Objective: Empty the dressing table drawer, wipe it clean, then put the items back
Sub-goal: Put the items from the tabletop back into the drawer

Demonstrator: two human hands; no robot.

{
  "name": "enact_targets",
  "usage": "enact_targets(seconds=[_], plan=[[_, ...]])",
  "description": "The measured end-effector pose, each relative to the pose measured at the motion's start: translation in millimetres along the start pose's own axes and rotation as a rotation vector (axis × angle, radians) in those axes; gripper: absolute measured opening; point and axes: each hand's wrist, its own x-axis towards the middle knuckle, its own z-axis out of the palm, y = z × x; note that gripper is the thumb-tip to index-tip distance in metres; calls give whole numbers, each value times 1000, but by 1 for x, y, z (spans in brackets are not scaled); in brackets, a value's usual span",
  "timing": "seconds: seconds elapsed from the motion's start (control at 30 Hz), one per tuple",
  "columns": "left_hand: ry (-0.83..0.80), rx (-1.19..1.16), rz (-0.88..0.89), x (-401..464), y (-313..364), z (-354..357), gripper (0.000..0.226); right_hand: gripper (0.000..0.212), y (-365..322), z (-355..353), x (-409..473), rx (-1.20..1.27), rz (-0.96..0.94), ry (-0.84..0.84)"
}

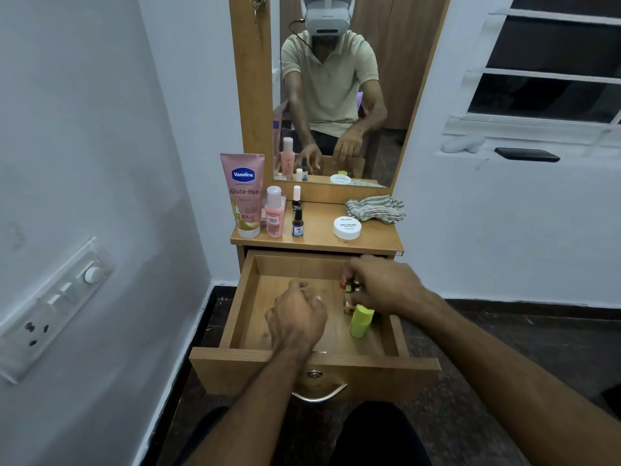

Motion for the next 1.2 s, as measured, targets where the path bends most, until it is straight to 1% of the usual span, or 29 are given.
enact_targets(seconds=[0.03, 0.07, 0.17, 0.27, 0.33, 0.4, 0.5, 0.63, 0.73, 0.93, 1.0, 1.1, 1.2], plan=[[15, -31, -18, 1, -1, 0, 39, 35, -5, -8, 4, 47, -9, 33], [26, -53, -32, 1, -1, -1, 39, 37, -10, -15, 10, 92, -17, 55], [44, -95, -51, 1, 0, -1, 41, 53, -28, -33, 37, 163, -33, 122], [69, -118, -55, 1, 0, -1, 42, 64, -43, -42, 71, 153, -47, 180], [78, -126, -68, 1, -1, -1, 42, 68, -51, -44, 93, 127, -55, 181], [78, -137, -92, 2, -2, 0, 40, 70, -55, -46, 109, 98, -49, 140], [73, -136, -106, 4, -4, 2, 36, 61, -57, -48, 120, 92, -45, 89], [84, -129, -98, 5, -3, 2, 36, 35, -54, -47, 121, 168, 19, 168], [75, -118, -93, 5, -4, 3, 35, 24, -46, -49, 115, 190, 31, 180], [65, -105, -104, 7, -3, 4, 34, 20, -25, -62, 79, 164, -17, 105], [63, -97, -99, 7, -3, 5, 33, 20, -18, -60, 68, 135, -31, 58], [61, -88, -93, 6, -3, 4, 36, 22, -14, -45, 62, 10, -20, -13], [59, -78, -93, 6, -3, 4, 37, 26, -10, -20, 65, -66, 7, -44]])
